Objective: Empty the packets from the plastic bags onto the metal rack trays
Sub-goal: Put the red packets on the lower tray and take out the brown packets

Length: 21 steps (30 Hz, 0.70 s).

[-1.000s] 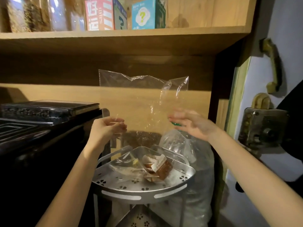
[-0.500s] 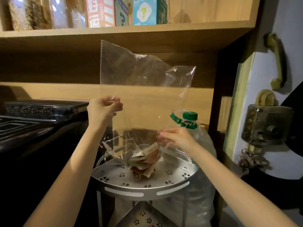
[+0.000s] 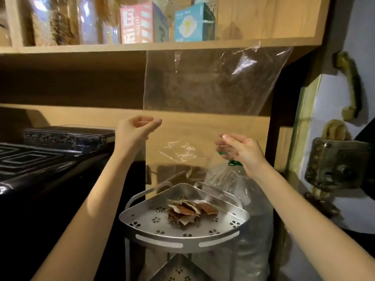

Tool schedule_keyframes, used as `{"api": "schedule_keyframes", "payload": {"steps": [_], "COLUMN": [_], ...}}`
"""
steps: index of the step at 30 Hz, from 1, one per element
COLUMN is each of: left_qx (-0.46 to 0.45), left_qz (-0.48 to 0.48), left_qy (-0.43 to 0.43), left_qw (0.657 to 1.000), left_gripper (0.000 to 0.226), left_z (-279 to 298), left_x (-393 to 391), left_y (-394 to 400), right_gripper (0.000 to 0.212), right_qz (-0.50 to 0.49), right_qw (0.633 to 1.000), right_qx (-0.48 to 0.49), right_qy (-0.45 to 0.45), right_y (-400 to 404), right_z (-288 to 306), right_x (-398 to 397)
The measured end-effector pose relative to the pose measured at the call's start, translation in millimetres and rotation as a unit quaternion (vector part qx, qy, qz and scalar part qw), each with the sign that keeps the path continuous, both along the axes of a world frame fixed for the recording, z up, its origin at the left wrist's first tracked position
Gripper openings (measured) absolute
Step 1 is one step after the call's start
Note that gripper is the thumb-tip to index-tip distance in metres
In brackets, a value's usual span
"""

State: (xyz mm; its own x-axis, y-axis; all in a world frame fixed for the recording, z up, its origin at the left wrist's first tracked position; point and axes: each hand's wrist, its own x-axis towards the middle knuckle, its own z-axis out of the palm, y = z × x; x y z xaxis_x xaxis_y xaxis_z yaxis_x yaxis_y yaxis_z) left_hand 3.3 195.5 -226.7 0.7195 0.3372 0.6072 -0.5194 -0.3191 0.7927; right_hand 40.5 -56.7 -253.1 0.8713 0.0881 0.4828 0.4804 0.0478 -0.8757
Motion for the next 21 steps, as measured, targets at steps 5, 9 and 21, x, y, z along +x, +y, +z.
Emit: {"api": "schedule_keyframes", "payload": {"steps": [5,9,21], "left_qx": [-0.026,-0.037,-0.092], "left_qz": [-0.043,-0.094,-0.347], "left_qy": [0.013,0.025,0.202], "left_qw": [0.999,0.995,0.911], "left_gripper": [0.009,0.009,0.051], "left_z": [-10,-6,-63], "left_x": [-4,-13,-37], "left_y": [-9,-20,-68], "right_gripper": [0.008,0.004,0.008], "right_qz": [-0.030,-0.079,-0.176], "right_qw": [0.999,0.995,0.977], "right_qx": [0.014,0.066,0.074], "right_qy": [0.017,0.015,0.091], "right_y": [-11,-29,-104], "right_z": [8,13,-39], "right_x": [-11,-26,-90]}}
